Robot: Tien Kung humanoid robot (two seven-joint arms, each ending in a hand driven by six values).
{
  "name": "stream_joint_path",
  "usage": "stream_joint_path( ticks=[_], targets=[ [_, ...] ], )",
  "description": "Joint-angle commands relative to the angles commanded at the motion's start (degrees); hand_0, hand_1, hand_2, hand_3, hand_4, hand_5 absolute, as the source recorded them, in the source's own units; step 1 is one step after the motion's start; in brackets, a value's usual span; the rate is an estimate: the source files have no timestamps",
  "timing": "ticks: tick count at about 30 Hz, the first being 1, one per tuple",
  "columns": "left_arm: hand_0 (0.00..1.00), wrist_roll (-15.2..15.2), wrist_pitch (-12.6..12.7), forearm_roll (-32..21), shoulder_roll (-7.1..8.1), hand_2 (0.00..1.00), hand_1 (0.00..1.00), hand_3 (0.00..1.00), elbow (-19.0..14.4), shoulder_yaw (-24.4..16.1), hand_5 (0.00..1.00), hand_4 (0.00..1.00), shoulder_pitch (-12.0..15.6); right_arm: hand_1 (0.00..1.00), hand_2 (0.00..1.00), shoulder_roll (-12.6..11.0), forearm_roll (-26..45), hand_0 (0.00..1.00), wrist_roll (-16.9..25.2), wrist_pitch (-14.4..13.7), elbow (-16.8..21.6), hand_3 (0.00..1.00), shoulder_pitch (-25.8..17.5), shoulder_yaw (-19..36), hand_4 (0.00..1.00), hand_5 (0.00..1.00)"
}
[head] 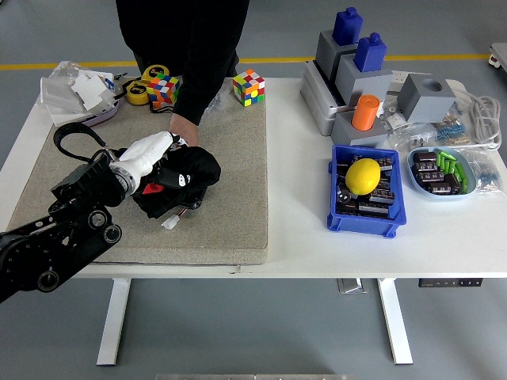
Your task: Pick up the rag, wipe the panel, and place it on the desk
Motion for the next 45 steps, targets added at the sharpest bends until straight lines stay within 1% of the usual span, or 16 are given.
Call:
stream_joint_path(
  ticks=[4,11,15,21,28,37,45],
  targets=[
    [0.268,0.15,-0.01,0.05,0.19,0.435,0.219,0.58,-0.58,-0.22,0.036,0.567,-0.38,0.671,0.683,0.04,0.06,0.728,0.02,-0.02,0.04,0.607,0.04,-0.04,0.998,0.546],
    [0.267,-0.06,0.16,0.04,1.14,0.437,0.213,0.582,1.35,-1.11,0.035,0.568,-0.22,0.671,0.683,-0.03,0.03,0.729,-0.17,-0.02,0.01,0.607,-0.09,-0.05,0.998,0.546],
    [0.267,-0.16,0.26,0.42,1.17,0.437,0.213,0.582,2.25,-1.78,0.035,0.568,0.19,0.671,0.683,-0.02,-0.12,0.729,-0.2,-0.09,0.07,0.607,-0.08,0.14,0.998,0.546],
    [0.267,-0.53,0.53,0.41,1.15,0.436,0.211,0.581,3.99,-1.55,0.034,0.567,0.53,0.671,0.683,0.15,-0.34,0.729,-0.16,-0.15,0.18,0.607,0.0,0.58,0.998,0.546],
    [0.267,-0.61,0.87,0.87,0.95,0.437,0.209,0.581,5.02,-1.7,0.036,0.568,1.0,0.671,0.683,0.11,-0.21,0.729,-0.21,-0.1,0.13,0.607,-0.08,0.61,0.998,0.545],
    [0.267,-0.67,1.17,1.78,2.07,0.436,0.204,0.58,4.95,-2.86,0.045,0.57,1.35,0.671,0.683,0.0,-0.12,0.729,-0.29,0.0,0.19,0.608,-0.03,0.36,0.998,0.546],
    [0.267,-0.93,1.25,2.13,3.04,0.436,0.203,0.579,5.69,-3.52,0.048,0.572,1.54,0.671,0.683,-0.11,-0.44,0.729,-0.33,-0.1,0.34,0.608,-0.05,0.9,0.998,0.548]
  ],
)
